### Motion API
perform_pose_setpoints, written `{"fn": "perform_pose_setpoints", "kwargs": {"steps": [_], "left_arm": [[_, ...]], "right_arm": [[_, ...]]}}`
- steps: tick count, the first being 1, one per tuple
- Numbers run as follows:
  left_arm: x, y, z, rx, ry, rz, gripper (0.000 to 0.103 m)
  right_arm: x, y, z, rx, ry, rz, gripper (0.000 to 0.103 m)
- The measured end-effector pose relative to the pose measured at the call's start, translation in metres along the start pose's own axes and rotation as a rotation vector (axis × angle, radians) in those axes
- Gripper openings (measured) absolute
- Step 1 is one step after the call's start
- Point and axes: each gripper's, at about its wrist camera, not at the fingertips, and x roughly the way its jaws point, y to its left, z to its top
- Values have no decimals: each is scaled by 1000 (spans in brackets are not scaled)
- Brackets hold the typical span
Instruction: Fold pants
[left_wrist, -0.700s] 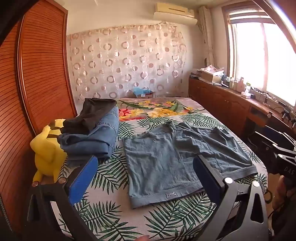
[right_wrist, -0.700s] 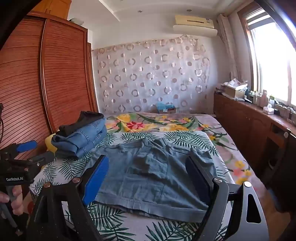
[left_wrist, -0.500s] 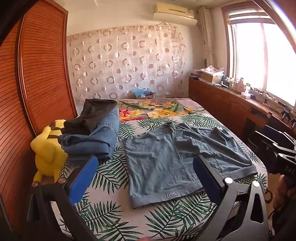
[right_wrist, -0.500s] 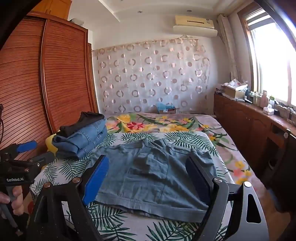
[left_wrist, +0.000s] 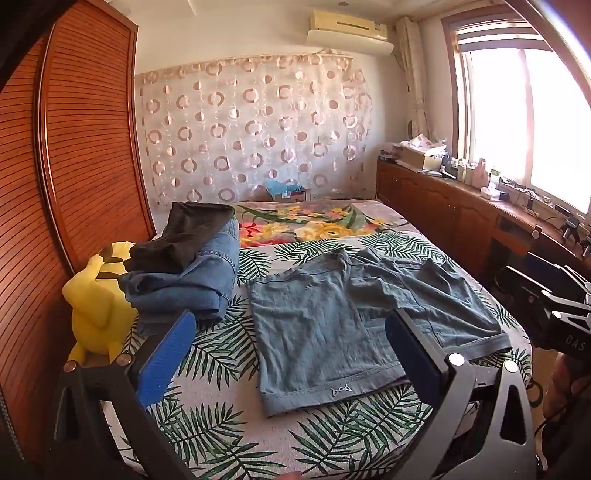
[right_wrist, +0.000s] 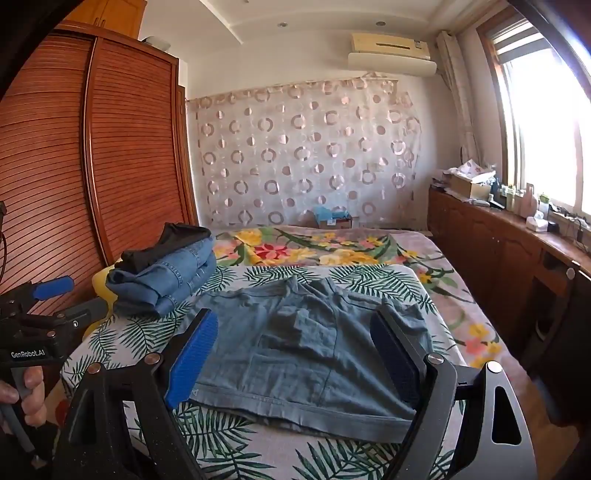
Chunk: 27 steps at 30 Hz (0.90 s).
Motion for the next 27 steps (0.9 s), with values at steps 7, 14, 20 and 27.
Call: {"fn": "perform_pose_setpoints", "kwargs": {"steps": [7,14,20,27], "left_arm": [[-2,3,-4,-5,-10,-5,103],[-3,3,-2,-6,-12,-5,103],[-3,4,-2,-6,-15,-5,103],[-4,3,-2,-5,-17,-4,103]], "right_arm": [[-2,1,1,-2,-6,2,86],[-3,0,1,-3,-11,2,86],[-3,1,1,-3,-10,2,86],[-3,1,1,-4,-11,2,86]]}}
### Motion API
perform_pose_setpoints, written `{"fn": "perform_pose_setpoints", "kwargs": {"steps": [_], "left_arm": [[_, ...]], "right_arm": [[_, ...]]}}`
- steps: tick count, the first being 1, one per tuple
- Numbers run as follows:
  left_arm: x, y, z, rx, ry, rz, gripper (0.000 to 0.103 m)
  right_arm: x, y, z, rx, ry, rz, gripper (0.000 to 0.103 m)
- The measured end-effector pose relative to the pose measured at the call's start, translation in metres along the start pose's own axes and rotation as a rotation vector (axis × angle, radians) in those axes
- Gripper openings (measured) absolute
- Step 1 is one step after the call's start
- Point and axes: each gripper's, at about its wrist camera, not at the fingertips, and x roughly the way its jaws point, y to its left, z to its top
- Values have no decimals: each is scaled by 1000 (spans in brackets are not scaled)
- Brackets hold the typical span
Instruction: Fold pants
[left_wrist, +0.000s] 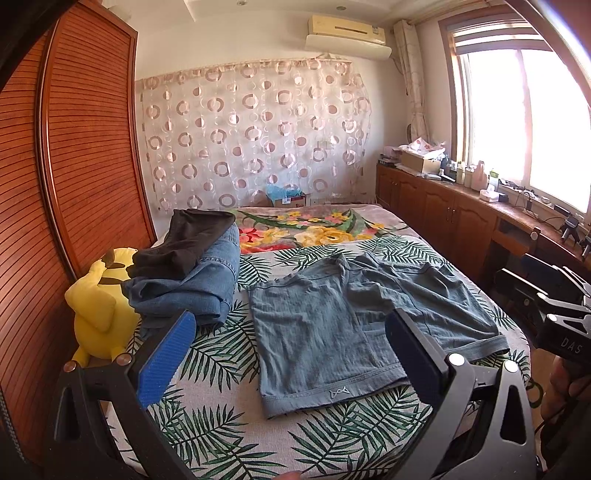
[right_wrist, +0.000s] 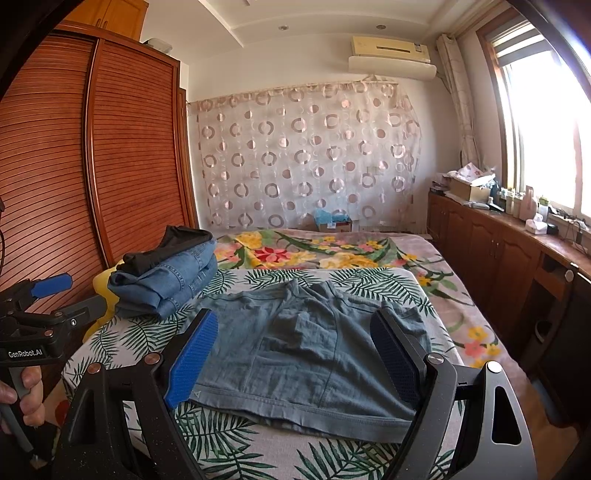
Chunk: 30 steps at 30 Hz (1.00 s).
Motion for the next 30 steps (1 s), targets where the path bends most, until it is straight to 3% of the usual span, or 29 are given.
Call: {"fn": "perform_pose_setpoints", "kwargs": {"steps": [30], "left_arm": [[-2,-1,1,4,-5,2,103]], "right_arm": [[-1,1,-1,2,-8,-4,86]]}}
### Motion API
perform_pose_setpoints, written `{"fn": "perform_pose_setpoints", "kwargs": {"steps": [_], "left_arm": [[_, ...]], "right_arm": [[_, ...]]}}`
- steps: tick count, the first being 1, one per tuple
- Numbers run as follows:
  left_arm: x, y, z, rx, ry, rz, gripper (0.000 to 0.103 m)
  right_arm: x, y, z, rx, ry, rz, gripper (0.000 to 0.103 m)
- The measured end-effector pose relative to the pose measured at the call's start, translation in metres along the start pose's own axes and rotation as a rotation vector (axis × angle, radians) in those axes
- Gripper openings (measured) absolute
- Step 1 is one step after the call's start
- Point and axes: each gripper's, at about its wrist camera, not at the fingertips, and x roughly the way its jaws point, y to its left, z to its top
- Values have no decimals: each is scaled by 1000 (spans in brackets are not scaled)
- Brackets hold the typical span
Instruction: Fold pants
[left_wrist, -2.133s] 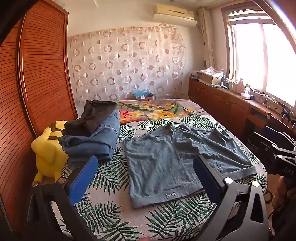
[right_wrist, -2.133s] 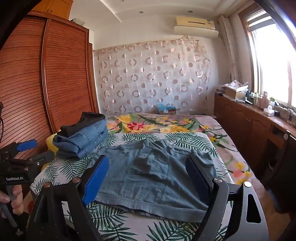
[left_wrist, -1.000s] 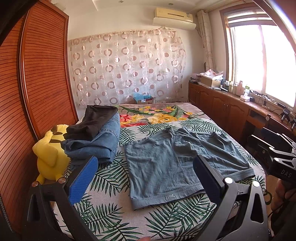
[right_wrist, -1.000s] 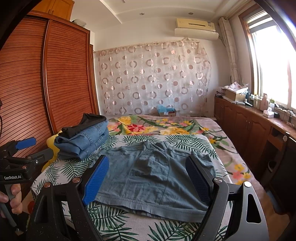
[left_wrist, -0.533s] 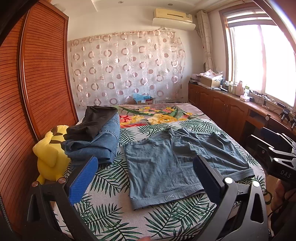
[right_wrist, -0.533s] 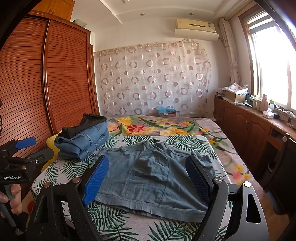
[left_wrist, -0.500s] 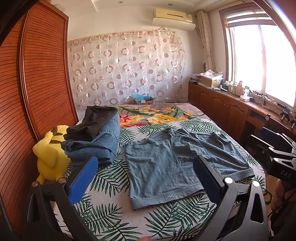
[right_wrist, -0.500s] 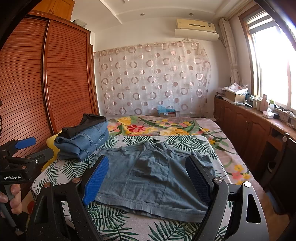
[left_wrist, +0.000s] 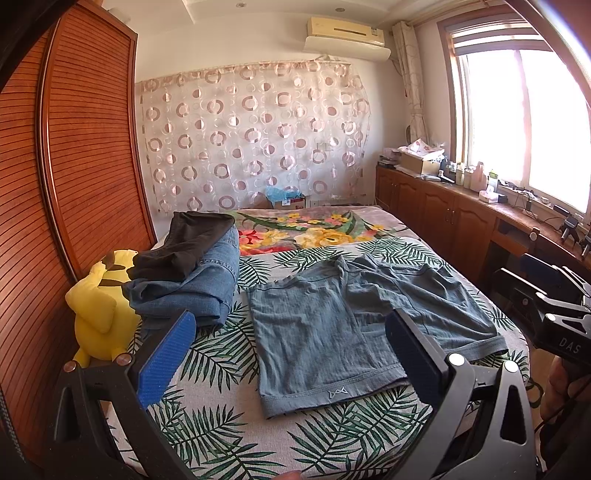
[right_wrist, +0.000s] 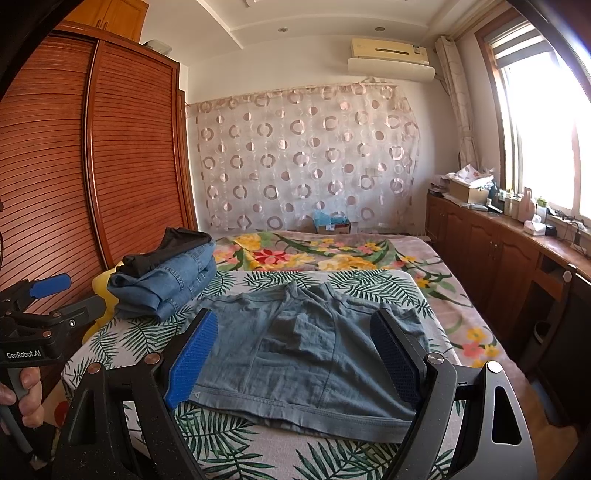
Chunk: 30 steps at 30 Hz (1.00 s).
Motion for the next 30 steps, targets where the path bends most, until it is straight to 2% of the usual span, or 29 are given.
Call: {"fn": "perform_pose_setpoints", "kwargs": {"steps": [15,21,30], "left_arm": [[0,0,0,1,0,1,103],[5,-1,2,7,24,3,103],[33,3,-14,14,85,-19,103]], "right_arm": [[1,0,0,1,1,-3,86],[4,-4,-4,2,16,-13,86],[16,-14,-9,6,57,-33,86]]}}
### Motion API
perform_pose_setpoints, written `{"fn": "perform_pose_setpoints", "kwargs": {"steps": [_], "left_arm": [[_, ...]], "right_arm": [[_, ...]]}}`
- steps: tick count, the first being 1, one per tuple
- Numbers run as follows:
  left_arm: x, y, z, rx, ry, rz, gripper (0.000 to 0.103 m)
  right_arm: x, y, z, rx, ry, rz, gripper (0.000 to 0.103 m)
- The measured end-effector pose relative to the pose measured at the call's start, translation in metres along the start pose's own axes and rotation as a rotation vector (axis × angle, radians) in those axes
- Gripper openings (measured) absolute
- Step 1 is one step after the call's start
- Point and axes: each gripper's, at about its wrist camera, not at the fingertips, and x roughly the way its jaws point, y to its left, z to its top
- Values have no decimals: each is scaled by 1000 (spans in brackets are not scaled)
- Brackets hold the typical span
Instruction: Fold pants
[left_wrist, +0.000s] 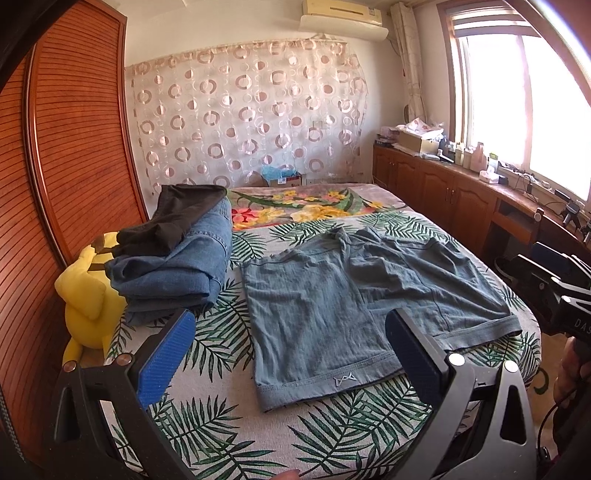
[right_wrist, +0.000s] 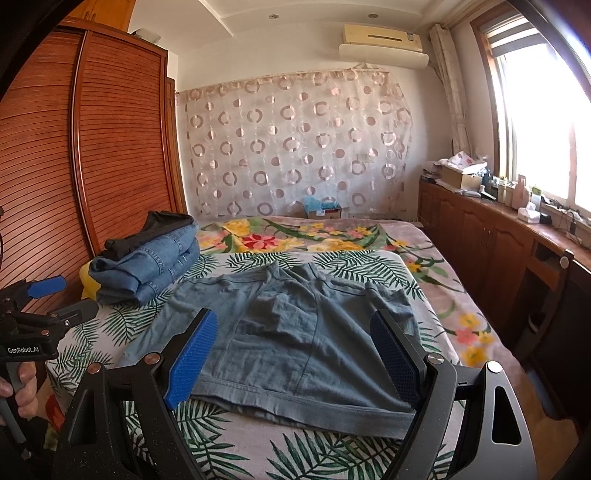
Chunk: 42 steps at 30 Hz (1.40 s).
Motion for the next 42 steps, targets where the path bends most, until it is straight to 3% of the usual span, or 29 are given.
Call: {"fn": "perform_pose_setpoints", "kwargs": {"steps": [19,24,35,42], "left_arm": [[75,0,-21,45,143,-54,103],[90,-2,-12,69,154,-78,103],[117,-7,3,83,170,-116,103],[127,-16,6,101,183,-138,103]], "right_arm": [[33,-42,-2,-21,115,-36,86],[45,-57,9,-41,143,-55,80],[83,-75,32,-48,189,-66,51],[114,-84,35,-45,277,-62,37]]}}
